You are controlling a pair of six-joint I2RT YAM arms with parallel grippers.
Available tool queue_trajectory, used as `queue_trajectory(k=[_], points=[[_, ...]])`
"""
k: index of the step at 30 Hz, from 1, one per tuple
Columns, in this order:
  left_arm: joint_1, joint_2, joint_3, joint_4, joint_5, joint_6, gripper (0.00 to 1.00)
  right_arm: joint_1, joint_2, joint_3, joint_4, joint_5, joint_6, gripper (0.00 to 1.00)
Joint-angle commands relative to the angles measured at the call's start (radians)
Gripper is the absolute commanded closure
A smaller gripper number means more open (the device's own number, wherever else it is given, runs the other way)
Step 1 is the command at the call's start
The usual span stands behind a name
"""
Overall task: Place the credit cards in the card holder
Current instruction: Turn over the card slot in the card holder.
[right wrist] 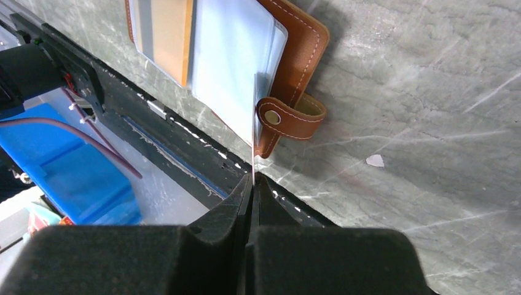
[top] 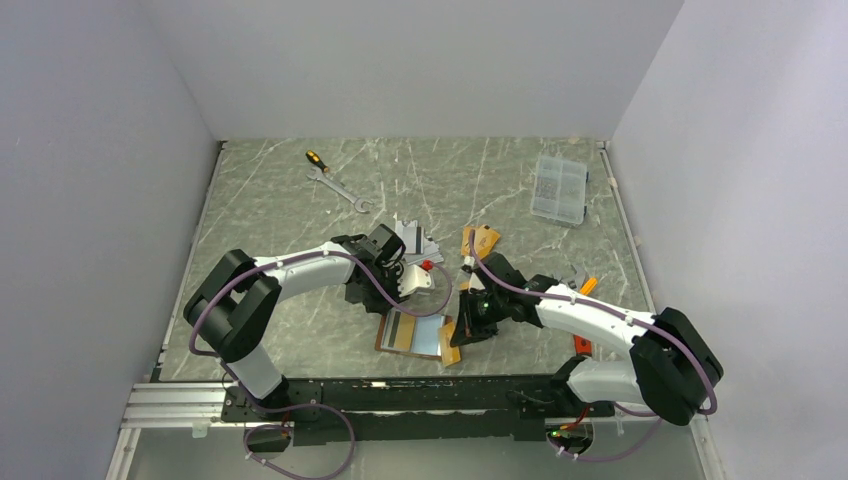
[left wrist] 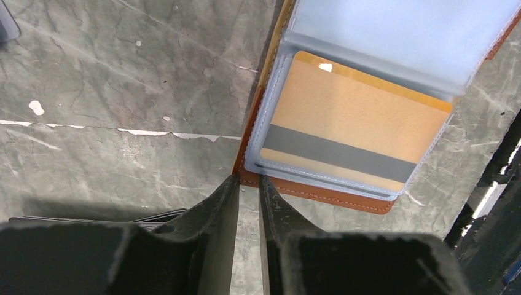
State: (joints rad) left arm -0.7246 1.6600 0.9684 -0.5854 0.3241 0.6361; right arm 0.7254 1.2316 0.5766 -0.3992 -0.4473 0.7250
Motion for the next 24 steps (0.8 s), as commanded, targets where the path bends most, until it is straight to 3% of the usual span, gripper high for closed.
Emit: queue_trajectory(k=[1, 24], points=[[-0.012, 0.027, -0.027, 0.001, -0.014, 0.019, 0.78, 0.003, -0.020, -0.024, -0.026, 0.017, 0.002, 1.00], [-0.039, 0.055, -0.021, -0.015, -0.030, 0.031, 0.88, 0.004, 0.040, -0.040, 0.064, -0.026, 0.005, 1.00]])
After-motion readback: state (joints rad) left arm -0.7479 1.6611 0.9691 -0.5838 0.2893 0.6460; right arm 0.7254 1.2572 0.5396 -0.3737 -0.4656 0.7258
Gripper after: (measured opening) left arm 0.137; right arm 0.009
